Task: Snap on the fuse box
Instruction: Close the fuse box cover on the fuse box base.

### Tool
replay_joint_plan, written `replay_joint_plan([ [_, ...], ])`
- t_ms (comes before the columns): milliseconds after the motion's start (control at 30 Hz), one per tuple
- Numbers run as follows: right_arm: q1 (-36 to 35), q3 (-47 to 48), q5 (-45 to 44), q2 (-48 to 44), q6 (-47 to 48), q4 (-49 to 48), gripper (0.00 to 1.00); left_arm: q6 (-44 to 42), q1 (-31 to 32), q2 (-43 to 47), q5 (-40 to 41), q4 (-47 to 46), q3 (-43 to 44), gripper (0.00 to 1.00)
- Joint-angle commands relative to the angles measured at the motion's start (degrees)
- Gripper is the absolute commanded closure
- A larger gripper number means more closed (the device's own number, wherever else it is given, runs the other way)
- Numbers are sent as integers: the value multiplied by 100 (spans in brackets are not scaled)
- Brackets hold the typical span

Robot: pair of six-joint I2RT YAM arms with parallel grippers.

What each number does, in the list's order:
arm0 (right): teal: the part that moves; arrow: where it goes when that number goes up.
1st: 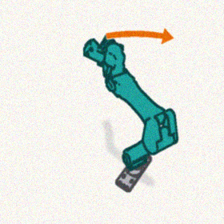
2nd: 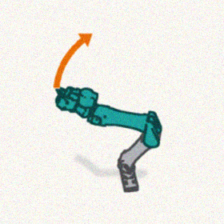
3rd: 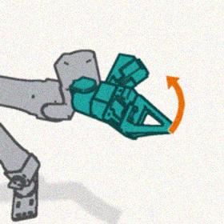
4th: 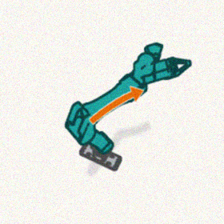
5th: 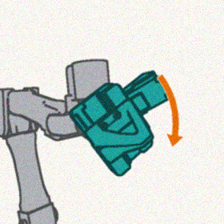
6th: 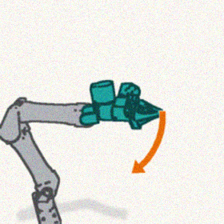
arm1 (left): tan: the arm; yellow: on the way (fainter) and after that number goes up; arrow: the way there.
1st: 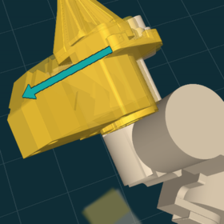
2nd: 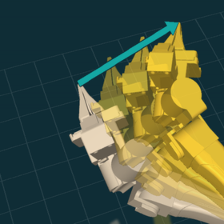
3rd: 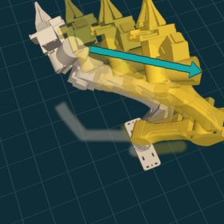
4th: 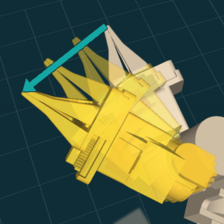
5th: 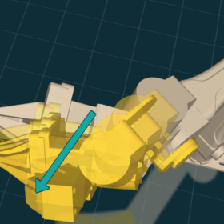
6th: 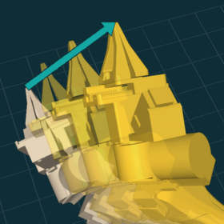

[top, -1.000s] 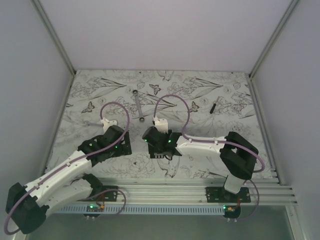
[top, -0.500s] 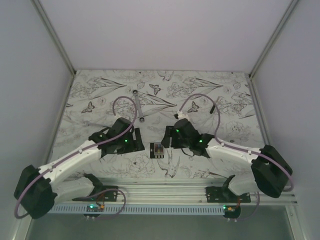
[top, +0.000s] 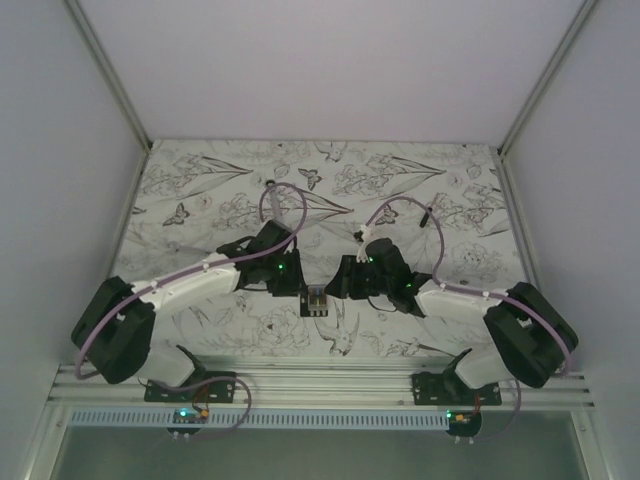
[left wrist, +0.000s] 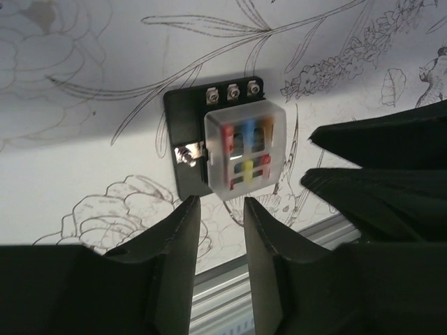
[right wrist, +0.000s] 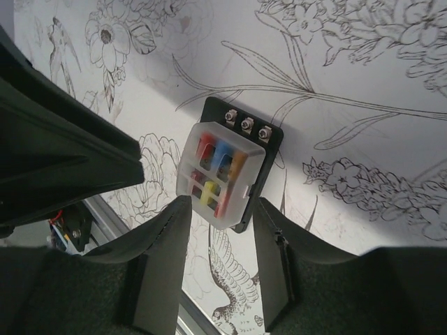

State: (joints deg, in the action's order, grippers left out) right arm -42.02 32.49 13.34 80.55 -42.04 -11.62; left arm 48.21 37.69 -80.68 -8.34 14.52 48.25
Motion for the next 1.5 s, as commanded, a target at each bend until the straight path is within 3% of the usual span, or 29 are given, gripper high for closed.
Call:
replay_joint_plan([
  [0, 71, 52, 541, 318, -3, -611, 55, -52, 63, -358, -148, -69, 237, 67],
  [733, 63, 264, 562, 887, 205, 96, 72, -57, 281, -1269, -198, -16, 207, 84],
  [1233, 62, 263, -42, 1829, 286, 951, 86, 136, 678, -2096, -74, 132, 263, 89],
  [1467, 35, 355, -201, 1122, 661, 984, 86, 183, 773, -1921, -33, 136, 479, 90],
])
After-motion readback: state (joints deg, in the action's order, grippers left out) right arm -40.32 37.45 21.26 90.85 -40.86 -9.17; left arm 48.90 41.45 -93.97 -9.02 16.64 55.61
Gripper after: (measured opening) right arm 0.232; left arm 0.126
